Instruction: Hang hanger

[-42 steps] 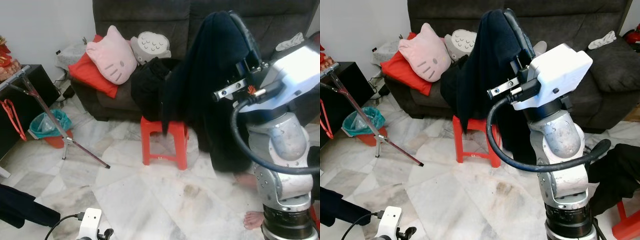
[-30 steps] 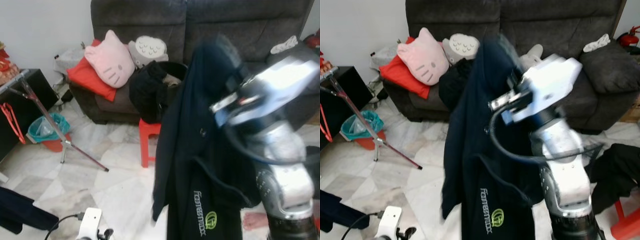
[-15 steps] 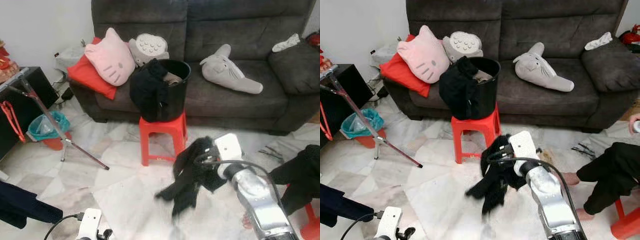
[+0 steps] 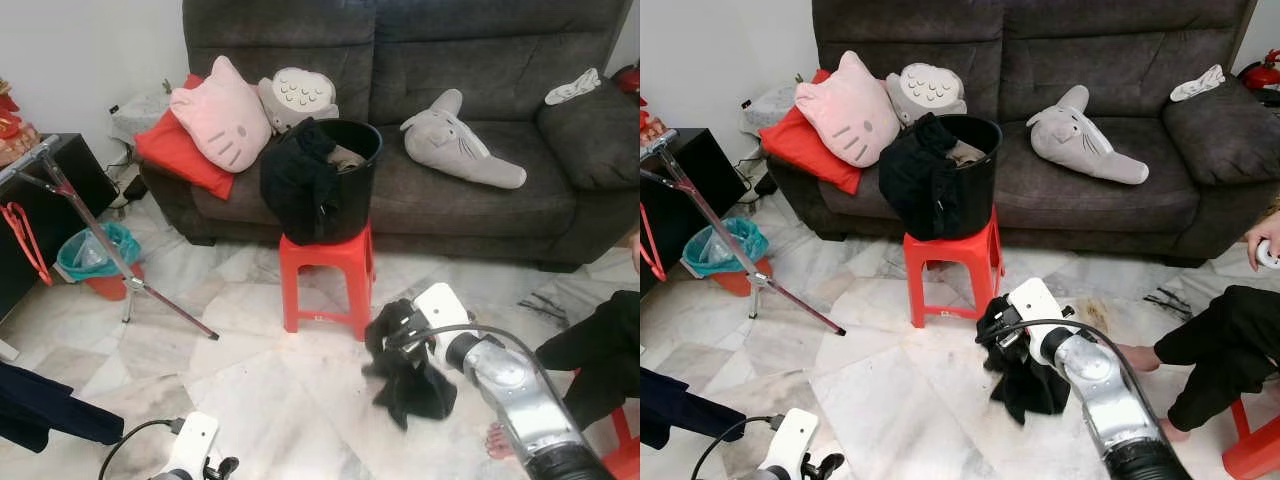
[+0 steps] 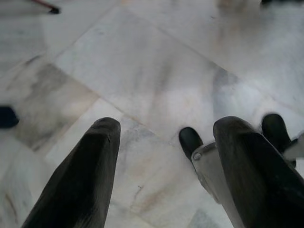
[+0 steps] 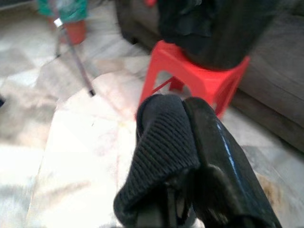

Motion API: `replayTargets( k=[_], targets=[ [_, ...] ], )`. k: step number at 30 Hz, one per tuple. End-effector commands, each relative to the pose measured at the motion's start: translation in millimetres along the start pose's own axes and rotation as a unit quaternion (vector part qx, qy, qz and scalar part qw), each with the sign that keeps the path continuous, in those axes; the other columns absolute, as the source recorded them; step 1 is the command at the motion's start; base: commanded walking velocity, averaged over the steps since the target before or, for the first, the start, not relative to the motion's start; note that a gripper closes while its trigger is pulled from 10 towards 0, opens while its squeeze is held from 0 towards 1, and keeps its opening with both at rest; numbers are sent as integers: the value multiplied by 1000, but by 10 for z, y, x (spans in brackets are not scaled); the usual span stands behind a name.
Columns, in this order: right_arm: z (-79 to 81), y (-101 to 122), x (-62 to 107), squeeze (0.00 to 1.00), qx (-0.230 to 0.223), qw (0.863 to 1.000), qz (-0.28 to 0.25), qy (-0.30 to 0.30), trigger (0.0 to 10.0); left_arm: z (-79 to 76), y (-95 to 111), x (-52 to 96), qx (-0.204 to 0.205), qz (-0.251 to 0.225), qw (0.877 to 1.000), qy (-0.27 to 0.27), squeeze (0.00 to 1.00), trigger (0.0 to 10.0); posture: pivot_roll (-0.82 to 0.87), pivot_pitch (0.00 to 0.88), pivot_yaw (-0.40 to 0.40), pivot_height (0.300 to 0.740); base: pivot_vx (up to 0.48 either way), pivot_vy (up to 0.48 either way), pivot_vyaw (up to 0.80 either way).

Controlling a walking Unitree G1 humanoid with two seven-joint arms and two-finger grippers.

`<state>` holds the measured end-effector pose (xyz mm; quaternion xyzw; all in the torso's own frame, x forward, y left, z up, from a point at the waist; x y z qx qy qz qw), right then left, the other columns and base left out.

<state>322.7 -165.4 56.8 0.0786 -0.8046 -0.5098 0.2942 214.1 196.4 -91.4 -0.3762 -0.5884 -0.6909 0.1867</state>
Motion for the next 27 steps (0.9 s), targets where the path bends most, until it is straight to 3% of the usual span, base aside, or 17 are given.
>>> replayTargets(
  k=[1, 3, 6, 12, 19, 27],
  targets=[
    [21, 94, -34, 0, 19, 1000, -15, 18, 10000, 48, -6, 20, -23, 5, 1000, -7, 0, 10000, -44, 0, 113, 740, 0, 0, 0],
    [69, 0, -8, 0, 44, 998, 3, 54, 10000, 20, -3, 18, -29, 6, 999, -21, 0, 10000, -43, 0, 114, 740, 0, 0, 0],
    [84, -24, 2, 0, 47, 997, 5, 66, 10000, 14, -3, 17, -30, 6, 999, -24, 0, 10000, -43, 0, 114, 740, 0, 0, 0],
    [295, -64, 126, 0, 71, 980, -9, 186, 10000, -54, -9, 13, -59, 16, 996, -59, 0, 10000, -37, 0, 113, 740, 0, 0, 0],
    [274, -25, 189, 0, 77, 969, -27, 233, 10000, -132, -35, 15, -88, 32, 991, -99, 0, 10000, -39, 0, 110, 740, 0, 0, 0],
    [410, 145, 299, 0, 71, 937, -73, 334, 10000, -230, -62, 25, -104, 44, 983, -146, 0, 10000, -32, 0, 104, 740, 0, 0, 0]
  ],
)
Point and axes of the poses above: a point about 5 cm out from each wrist's last joint towards the gripper, its own x axis pointing back from the gripper into the wrist, its own y axis along the axis of the wrist's last joint, z = x × y, the point moved 3 cm from there along -x, pointing out of the wrist towards the gripper, and after that the axes turned 3 degrees about x, right-handed, at the moved point
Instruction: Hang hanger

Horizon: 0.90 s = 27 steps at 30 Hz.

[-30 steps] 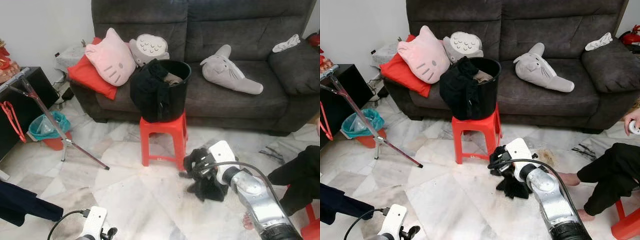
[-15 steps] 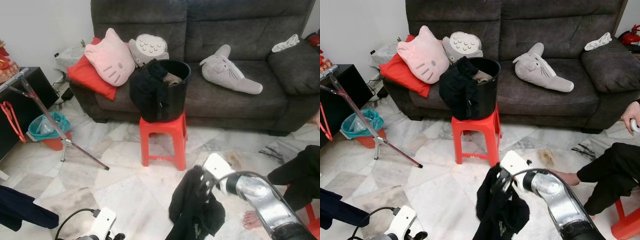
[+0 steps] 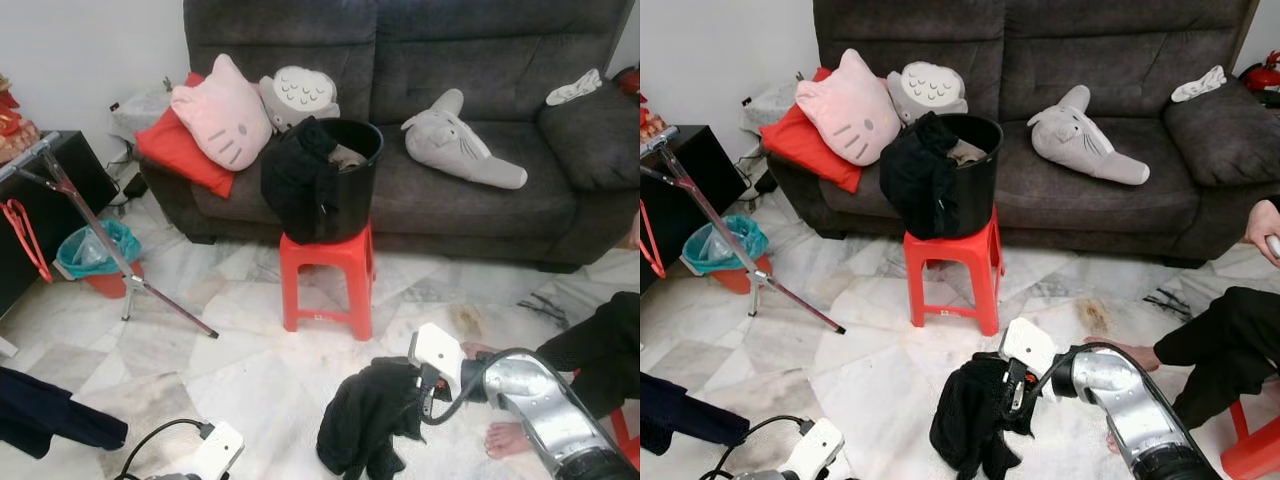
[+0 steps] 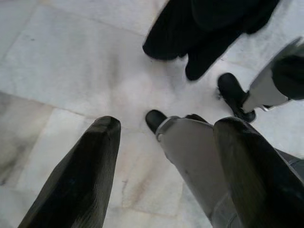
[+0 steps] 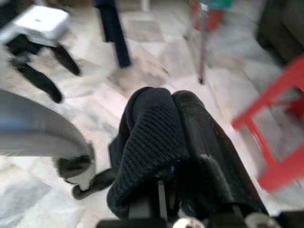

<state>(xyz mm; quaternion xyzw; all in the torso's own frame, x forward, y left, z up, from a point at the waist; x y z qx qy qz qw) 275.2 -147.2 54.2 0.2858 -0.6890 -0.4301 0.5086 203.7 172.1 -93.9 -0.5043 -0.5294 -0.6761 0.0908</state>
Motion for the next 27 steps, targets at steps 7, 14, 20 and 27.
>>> replayTargets(
  k=[7, 14, 20, 27],
  targets=[
    [-77, 9, 21, 0, 46, 998, 40, 31, 10000, -56, -20, 19, 8, 4, 999, -48, 0, 10000, -24, 0, 100, 740, 0, 0, 0],
    [-76, 66, 21, 0, 48, 997, 32, 55, 10000, 264, 1493, 215, -37, -160, 967, -192, 0, 10000, -20, 0, 101, 740, 0, 0, 0],
    [-166, 92, -50, 0, 62, 997, 35, 38, 10000, 169, 1667, 256, -27, -185, 952, -243, 0, 10000, -11, 0, 97, 740, 0, 0, 0],
    [-299, 185, -53, 0, 59, 998, 6, -12, 10000, 265, 1687, 209, -20, -201, 965, -169, 0, 10000, -17, 0, 99, 740, 0, 0, 0]
  ],
)
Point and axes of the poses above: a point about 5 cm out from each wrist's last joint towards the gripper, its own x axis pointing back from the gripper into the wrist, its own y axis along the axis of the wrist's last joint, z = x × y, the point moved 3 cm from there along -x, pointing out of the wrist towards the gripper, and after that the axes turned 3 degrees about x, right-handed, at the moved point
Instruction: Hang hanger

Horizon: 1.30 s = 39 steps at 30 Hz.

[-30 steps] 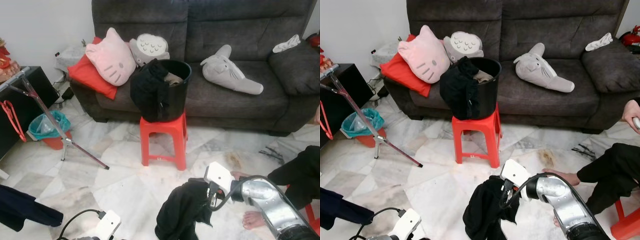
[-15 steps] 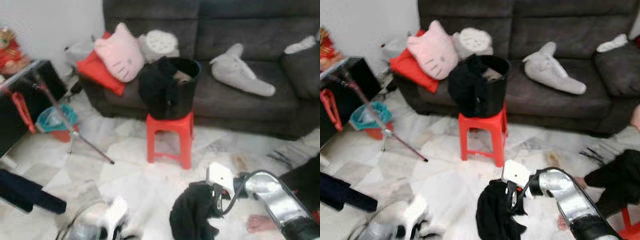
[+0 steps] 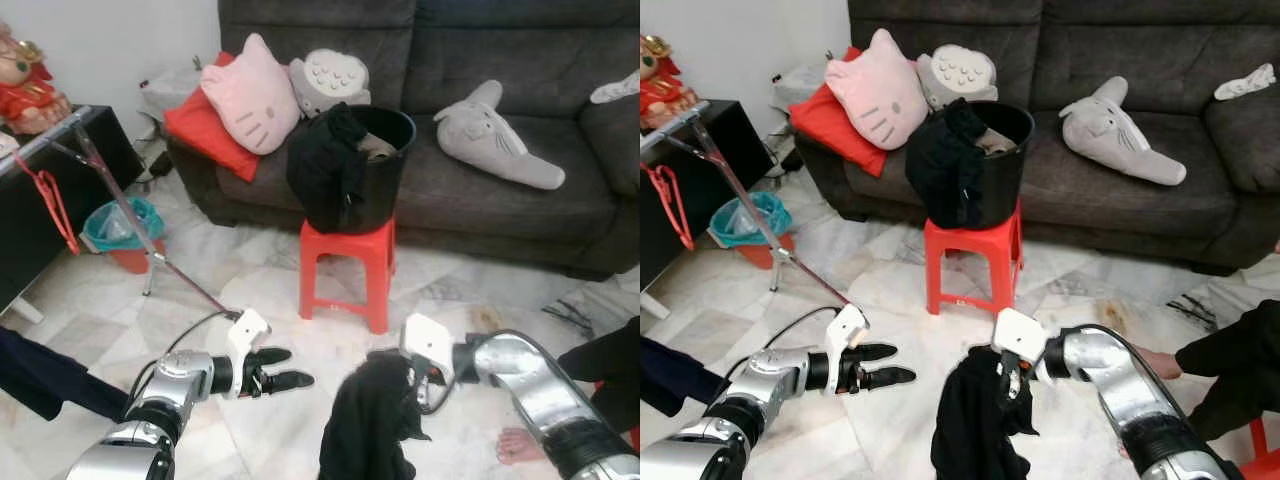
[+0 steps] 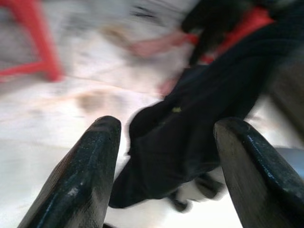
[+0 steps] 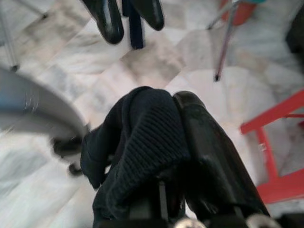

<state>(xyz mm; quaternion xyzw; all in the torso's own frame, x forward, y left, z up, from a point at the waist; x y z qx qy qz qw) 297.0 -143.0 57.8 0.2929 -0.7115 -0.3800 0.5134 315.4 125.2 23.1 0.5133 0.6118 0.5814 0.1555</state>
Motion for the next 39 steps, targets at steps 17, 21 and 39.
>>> replayTargets(
  k=[17, 21, 39],
  targets=[
    [18, 77, 129, 0, 9, 999, -34, 16, 10000, -53, -357, 153, -44, 82, 995, -20, 0, 10000, -20, 0, 95, 740, 0, 0, 0],
    [-19, 75, 165, 0, 7, 999, -36, 7, 10000, -112, -455, 151, -53, 102, 993, -37, 0, 10000, -24, 2, 94, 740, 0, 0, 0],
    [-376, 435, -8, 0, 8, 992, -104, -64, 10000, -190, -365, 137, -22, 90, 991, -94, 0, 10000, -9, 3, 86, 740, 0, 0, 0]
  ],
)
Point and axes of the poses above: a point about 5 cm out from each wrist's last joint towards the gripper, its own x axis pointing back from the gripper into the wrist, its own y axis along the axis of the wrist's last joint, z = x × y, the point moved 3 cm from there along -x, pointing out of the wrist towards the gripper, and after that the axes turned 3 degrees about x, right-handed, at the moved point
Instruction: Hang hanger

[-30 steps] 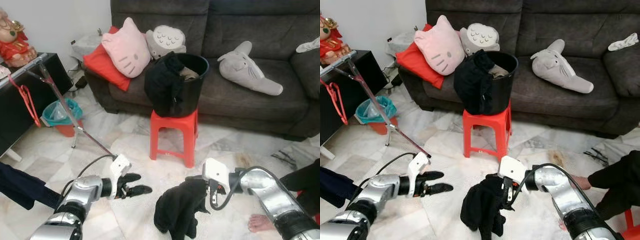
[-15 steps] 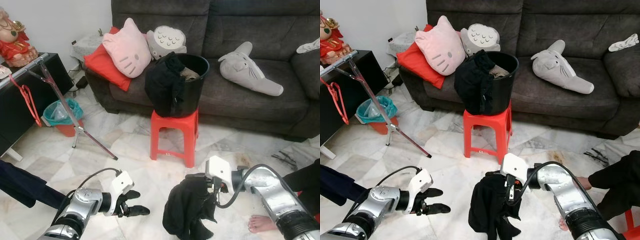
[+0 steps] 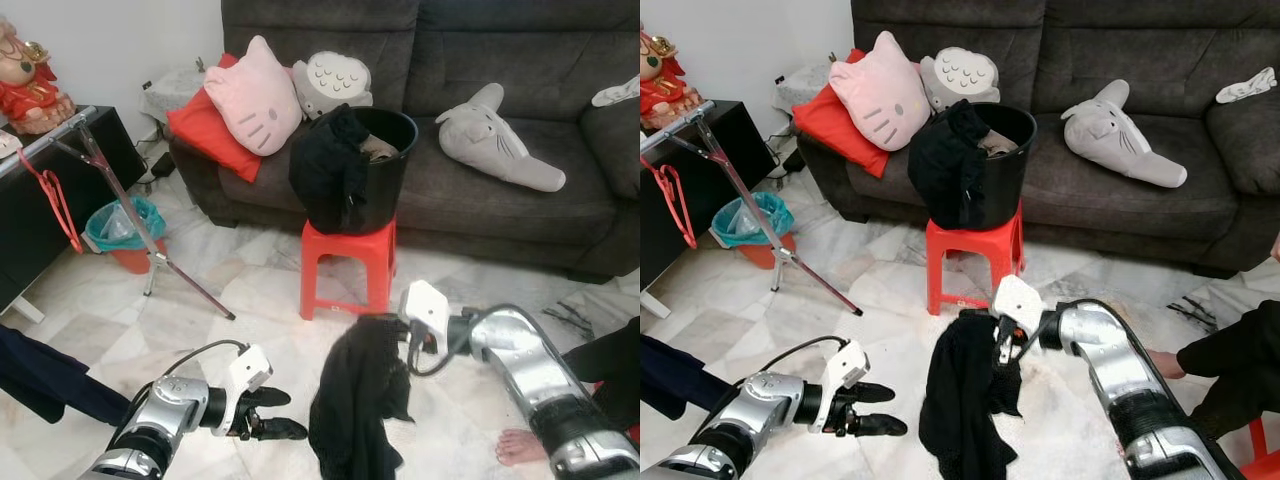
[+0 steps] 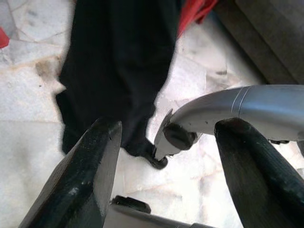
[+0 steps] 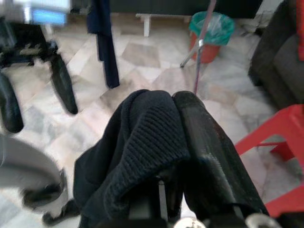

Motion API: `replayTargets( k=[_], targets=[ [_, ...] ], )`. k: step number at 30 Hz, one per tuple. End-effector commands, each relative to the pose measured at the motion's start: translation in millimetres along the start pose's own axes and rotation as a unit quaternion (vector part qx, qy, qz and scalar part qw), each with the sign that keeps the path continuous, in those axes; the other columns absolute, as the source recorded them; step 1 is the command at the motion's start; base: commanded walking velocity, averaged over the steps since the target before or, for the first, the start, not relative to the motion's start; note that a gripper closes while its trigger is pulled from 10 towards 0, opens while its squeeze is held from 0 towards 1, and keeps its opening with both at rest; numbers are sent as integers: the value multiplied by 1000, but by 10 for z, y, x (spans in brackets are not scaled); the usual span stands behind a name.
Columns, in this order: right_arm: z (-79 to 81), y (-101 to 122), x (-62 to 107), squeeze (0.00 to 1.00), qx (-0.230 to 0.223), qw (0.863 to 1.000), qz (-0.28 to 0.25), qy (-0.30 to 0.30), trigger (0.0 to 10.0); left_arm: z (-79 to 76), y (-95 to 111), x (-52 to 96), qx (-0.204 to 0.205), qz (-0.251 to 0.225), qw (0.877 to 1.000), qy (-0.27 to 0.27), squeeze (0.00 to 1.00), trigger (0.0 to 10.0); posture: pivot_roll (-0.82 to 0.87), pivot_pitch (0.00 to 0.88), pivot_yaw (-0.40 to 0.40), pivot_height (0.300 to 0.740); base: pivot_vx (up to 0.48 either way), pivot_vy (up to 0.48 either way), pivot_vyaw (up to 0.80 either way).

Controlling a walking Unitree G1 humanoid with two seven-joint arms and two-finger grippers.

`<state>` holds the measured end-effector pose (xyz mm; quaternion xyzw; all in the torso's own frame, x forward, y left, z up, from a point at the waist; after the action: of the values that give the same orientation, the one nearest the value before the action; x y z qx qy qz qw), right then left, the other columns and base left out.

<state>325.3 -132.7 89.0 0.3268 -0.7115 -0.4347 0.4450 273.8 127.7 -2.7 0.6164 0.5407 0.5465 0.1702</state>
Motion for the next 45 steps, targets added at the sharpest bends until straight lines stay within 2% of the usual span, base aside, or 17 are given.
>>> replayTargets(
  k=[1, 5, 9, 18, 23, 35, 45],
  targets=[
    [-72, 147, -43, 0, 7, 999, -33, -9, 10000, 57, 54, 65, -10, 4, 1000, 11, 0, 10000, -9, 3, 86, 740, 0, 0, 0],
    [-43, 250, -134, 0, -8, 998, -65, 7, 10000, 112, 193, 31, -5, -28, 999, 37, 0, 10000, -7, 4, 85, 740, 0, 0, 0],
    [29, 261, -203, 0, -11, 997, -70, 24, 10000, 120, 242, -26, -1, -41, 998, 49, 0, 10000, -11, 2, 84, 740, 0, 0, 0],
    [104, 223, -227, 0, -31, 996, -77, 34, 10000, 88, 299, -101, 11, -67, 997, 46, 0, 10000, -12, 3, 80, 740, 0, 0, 0],
    [103, 318, -239, 0, -47, 992, -113, 33, 10000, 77, 340, -122, 21, -80, 996, 40, 0, 10000, -11, 2, 79, 740, 0, 0, 0],
    [101, 397, -313, 0, -50, 990, -130, 30, 10000, 23, 354, -123, 28, -73, 997, 1, 0, 10000, -5, 0, 81, 740, 0, 0, 0],
    [81, 524, -385, 0, -69, 982, -172, 17, 10000, -11, 462, -119, 42, -101, 994, -27, 0, 10000, 8, 0, 75, 740, 0, 0, 0]
  ],
)
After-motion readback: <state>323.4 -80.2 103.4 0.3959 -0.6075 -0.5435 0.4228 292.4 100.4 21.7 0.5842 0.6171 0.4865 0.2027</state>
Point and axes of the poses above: a point about 5 cm out from each wrist's last joint towards the gripper, its own x axis pointing back from the gripper into the wrist, its own y axis along the axis of the wrist's last joint, z = x × y, the point moved 3 cm from there along -x, pointing out of the wrist towards the gripper, and after that the axes turned 3 degrees about x, right-handed, at the moved point
